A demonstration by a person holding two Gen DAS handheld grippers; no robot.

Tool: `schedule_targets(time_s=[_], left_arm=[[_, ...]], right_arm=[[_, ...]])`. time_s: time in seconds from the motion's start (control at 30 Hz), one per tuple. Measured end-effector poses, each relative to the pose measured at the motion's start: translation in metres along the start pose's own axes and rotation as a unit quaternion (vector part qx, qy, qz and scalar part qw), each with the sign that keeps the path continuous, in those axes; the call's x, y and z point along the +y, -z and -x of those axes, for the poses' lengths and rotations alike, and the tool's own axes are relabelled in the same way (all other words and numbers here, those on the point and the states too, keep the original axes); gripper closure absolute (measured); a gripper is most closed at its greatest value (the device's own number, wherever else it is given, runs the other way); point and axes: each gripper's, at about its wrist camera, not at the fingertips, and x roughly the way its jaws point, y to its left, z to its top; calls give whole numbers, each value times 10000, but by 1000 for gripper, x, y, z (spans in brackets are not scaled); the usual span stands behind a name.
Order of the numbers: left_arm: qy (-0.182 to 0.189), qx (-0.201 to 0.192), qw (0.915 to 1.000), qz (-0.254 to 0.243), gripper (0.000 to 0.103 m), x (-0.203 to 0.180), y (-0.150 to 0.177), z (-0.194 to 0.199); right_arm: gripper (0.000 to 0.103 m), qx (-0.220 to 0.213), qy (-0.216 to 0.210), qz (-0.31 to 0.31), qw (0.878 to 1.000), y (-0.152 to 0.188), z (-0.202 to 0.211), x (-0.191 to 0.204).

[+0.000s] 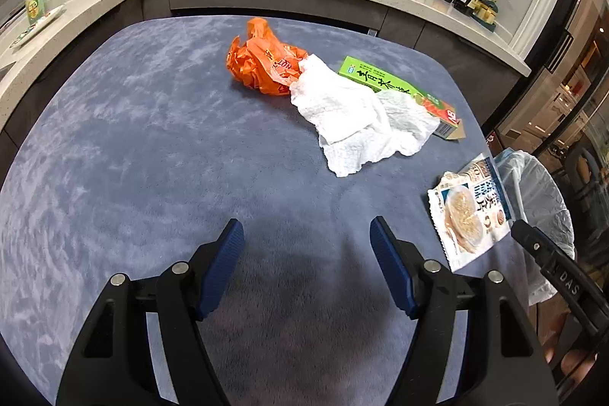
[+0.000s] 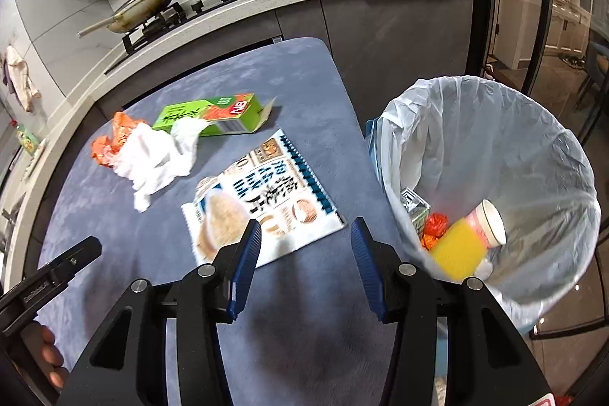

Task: Collect trash
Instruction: 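Grasp the printed oat-cereal packet with the right tool while the left tool grasps white tissue, then carry the packet and tissue over the bin and open both tools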

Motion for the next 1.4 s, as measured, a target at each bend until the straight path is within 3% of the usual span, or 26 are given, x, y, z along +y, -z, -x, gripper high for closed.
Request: schedule_targets(time_s=[0.13, 0.37, 0.47, 0.63, 0.93, 1.0, 1.1, 1.17, 1.27, 1.4], left_arm=[[4, 43, 10000, -32, 37, -3, -4, -9], [58, 124, 9999, 42, 37, -5, -15, -26], [115, 116, 9997, 153, 28, -3, -23, -33], [230, 54, 9992, 312, 27, -1, -42, -44], [424, -83, 9966, 707, 27, 5, -72, -69], [457, -106, 9963, 725, 34, 4, -75, -74], [542, -24, 9963, 663, 54, -1, -77, -80], [558, -17, 9968, 567, 78, -4, -77, -81], [517, -70, 9979, 397, 94, -9, -74, -76], [512, -216, 9980, 290, 99, -12, -67, -55]], right_arm=[[60, -2, 37, 43, 10000, -8, -11, -5], [79, 137, -8, 115, 9998, -14, -31, -11], [85, 170, -54, 139, 9997, -14, -37, -10], [101, 166, -121, 117, 9997, -12, -36, -10], [101, 41, -339, 128, 9993, -6, -19, -1], [101, 38, -360, 139, 9992, -4, -17, 1], [101, 42, -411, 89, 9991, -1, -14, 2], [101, 36, -428, 68, 9991, 1, -10, 2], [101, 3, -448, 76, 9990, 3, -3, 3], [101, -88, -467, 50, 9989, 3, 9, 1]])
